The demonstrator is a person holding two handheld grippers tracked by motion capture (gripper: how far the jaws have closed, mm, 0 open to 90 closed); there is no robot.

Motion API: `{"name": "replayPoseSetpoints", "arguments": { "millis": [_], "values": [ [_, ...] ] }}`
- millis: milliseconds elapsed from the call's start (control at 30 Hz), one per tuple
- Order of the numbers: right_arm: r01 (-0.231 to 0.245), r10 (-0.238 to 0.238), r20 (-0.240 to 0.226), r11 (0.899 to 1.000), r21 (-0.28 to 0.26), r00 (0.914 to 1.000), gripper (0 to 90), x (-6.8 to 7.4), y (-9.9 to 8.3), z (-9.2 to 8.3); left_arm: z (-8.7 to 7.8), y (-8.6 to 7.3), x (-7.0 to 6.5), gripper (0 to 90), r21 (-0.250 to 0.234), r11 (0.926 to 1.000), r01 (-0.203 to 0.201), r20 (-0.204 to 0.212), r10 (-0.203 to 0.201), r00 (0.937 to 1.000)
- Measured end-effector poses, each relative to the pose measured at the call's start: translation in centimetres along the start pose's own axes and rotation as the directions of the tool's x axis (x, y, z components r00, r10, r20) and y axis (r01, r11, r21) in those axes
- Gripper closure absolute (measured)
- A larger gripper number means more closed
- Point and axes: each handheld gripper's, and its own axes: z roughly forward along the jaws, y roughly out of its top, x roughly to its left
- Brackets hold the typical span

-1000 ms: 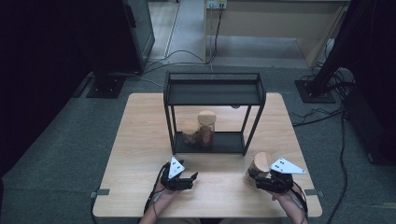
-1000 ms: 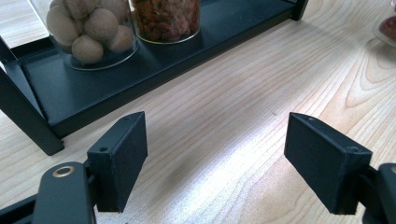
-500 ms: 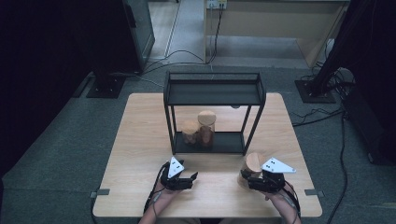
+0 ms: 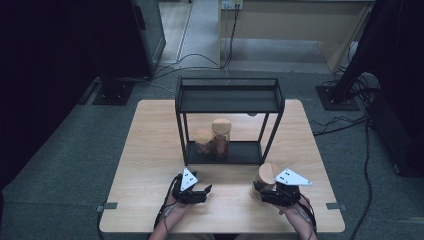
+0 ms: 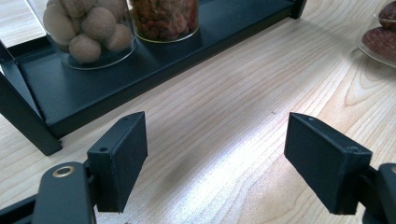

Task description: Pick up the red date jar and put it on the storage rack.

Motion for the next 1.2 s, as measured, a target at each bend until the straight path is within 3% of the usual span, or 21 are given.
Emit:
{"name": "replayPoseSetpoints", "arguments": {
  "millis": [367, 933, 1200],
  "values": [
    [-0.037, 0.037, 0.003, 0.999, -0.009, 0.9993, 25.2, 0.5, 0.7, 0.7, 0.2, 0.2, -0.2, 21.4, 0.011, 0.9999, -0.012, -0.006, 0.012, 0.9999],
    [-0.020, 0.020, 0.021, 1.000, -0.022, 0.9996, 25.2, 1.2, 1.7, 1.4, 0.1, 0.2, -0.3, 21.4, 0.007, 0.9998, -0.019, -0.009, 0.019, 0.9998],
    [-0.043, 0.044, 0.036, 0.999, -0.015, 0.9984, 25.2, 1.1, 2.2, 1.8, 0.1, 0.1, -0.5, 21.4, 0.005, 0.9997, -0.024, -0.013, 0.024, 0.9996]
  ]
}}
